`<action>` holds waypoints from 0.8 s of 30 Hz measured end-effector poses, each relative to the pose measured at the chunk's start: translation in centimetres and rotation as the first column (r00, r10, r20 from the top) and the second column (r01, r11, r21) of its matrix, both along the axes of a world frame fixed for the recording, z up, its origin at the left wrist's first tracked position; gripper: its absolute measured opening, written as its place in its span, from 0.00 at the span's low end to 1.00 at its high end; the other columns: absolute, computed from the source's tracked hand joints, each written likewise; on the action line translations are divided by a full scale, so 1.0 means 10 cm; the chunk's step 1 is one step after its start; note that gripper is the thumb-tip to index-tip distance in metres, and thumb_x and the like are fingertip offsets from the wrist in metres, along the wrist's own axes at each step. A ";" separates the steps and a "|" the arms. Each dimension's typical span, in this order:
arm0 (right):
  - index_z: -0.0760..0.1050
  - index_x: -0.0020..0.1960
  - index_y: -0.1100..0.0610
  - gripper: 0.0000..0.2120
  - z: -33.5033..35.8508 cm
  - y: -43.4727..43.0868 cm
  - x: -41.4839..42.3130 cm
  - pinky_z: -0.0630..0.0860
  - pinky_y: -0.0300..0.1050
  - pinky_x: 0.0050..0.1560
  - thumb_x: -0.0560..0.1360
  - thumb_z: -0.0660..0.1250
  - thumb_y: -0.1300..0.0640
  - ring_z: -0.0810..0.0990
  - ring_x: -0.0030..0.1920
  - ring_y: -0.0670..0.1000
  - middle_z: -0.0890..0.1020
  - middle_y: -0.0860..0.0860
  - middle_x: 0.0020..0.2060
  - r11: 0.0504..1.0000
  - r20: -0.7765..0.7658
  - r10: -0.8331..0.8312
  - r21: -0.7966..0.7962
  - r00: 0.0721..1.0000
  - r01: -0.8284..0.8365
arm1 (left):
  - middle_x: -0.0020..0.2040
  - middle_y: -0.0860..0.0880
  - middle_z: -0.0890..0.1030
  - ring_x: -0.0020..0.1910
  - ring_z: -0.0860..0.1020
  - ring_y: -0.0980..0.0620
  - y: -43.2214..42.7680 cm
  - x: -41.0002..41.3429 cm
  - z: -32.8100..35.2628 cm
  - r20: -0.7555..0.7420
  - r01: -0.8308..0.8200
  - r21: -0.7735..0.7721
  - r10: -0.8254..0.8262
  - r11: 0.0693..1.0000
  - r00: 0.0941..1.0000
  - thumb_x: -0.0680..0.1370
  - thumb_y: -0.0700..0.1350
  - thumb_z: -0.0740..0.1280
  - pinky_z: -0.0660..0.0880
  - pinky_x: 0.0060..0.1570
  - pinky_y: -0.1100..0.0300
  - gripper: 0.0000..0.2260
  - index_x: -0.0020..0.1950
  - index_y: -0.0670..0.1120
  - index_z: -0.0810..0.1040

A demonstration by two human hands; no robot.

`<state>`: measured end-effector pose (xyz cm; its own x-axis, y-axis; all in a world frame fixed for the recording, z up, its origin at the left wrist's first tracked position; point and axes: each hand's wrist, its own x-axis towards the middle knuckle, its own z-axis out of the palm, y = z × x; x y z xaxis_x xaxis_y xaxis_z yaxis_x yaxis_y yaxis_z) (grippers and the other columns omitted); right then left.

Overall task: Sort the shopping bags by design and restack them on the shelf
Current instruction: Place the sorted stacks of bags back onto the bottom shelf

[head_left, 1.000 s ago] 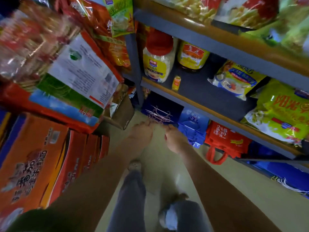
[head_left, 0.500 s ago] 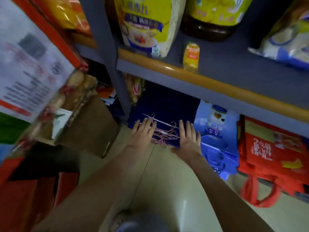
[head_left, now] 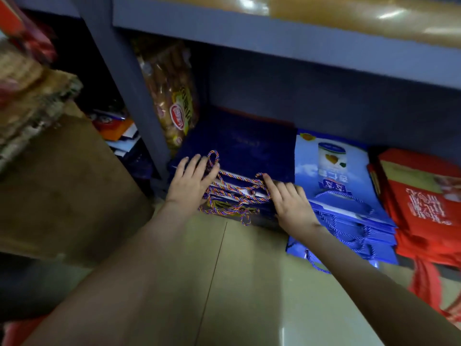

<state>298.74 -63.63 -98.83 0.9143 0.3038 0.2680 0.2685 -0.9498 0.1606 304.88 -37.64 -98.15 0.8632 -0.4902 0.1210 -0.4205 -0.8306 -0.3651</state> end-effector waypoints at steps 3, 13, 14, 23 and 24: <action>0.59 0.72 0.62 0.39 -0.02 -0.02 0.02 0.66 0.49 0.48 0.62 0.66 0.61 0.71 0.43 0.58 0.76 0.57 0.47 0.996 0.039 0.002 -0.084 0.999 0.001 | 0.55 0.41 0.78 0.54 0.74 0.43 -0.02 0.00 0.01 -0.015 -0.033 0.054 0.034 0.998 0.999 0.49 0.60 0.81 0.63 0.56 0.49 0.51 0.65 0.45 0.65; 0.56 0.75 0.54 0.36 -0.06 0.18 -0.01 0.58 0.59 0.68 0.73 0.50 0.34 0.70 0.67 0.59 0.71 0.60 0.68 0.996 -0.025 -0.061 -0.069 0.998 0.059 | 0.74 0.38 0.62 0.74 0.60 0.39 -0.29 -0.12 -0.06 0.015 0.050 -0.094 -0.049 0.994 0.999 0.61 0.50 0.77 0.46 0.70 0.41 0.47 0.74 0.47 0.58; 0.56 0.75 0.54 0.36 -0.09 0.17 -0.01 0.59 0.60 0.68 0.74 0.50 0.35 0.71 0.67 0.60 0.71 0.61 0.68 0.992 -0.017 -0.057 -0.111 0.998 0.054 | 0.73 0.39 0.65 0.72 0.62 0.39 -0.29 -0.10 -0.09 0.013 0.053 -0.092 -0.052 0.994 0.999 0.61 0.49 0.77 0.48 0.70 0.41 0.46 0.74 0.47 0.57; 0.56 0.75 0.57 0.45 -0.09 0.14 0.13 0.73 0.52 0.49 0.66 0.72 0.40 0.76 0.47 0.56 0.79 0.55 0.51 0.988 0.070 -0.110 -0.097 0.991 0.116 | 0.58 0.43 0.77 0.56 0.76 0.43 -0.22 0.07 -0.12 0.015 0.149 -0.090 -0.148 0.985 0.989 0.52 0.49 0.80 0.64 0.55 0.50 0.45 0.65 0.46 0.64; 0.56 0.74 0.57 0.47 -0.08 0.15 0.12 0.74 0.52 0.50 0.65 0.73 0.40 0.76 0.48 0.56 0.78 0.55 0.51 0.990 0.068 -0.121 -0.069 0.990 0.126 | 0.57 0.42 0.77 0.54 0.76 0.43 -0.22 0.08 -0.08 0.023 0.147 -0.112 -0.146 0.983 0.989 0.53 0.45 0.79 0.65 0.54 0.50 0.43 0.65 0.45 0.66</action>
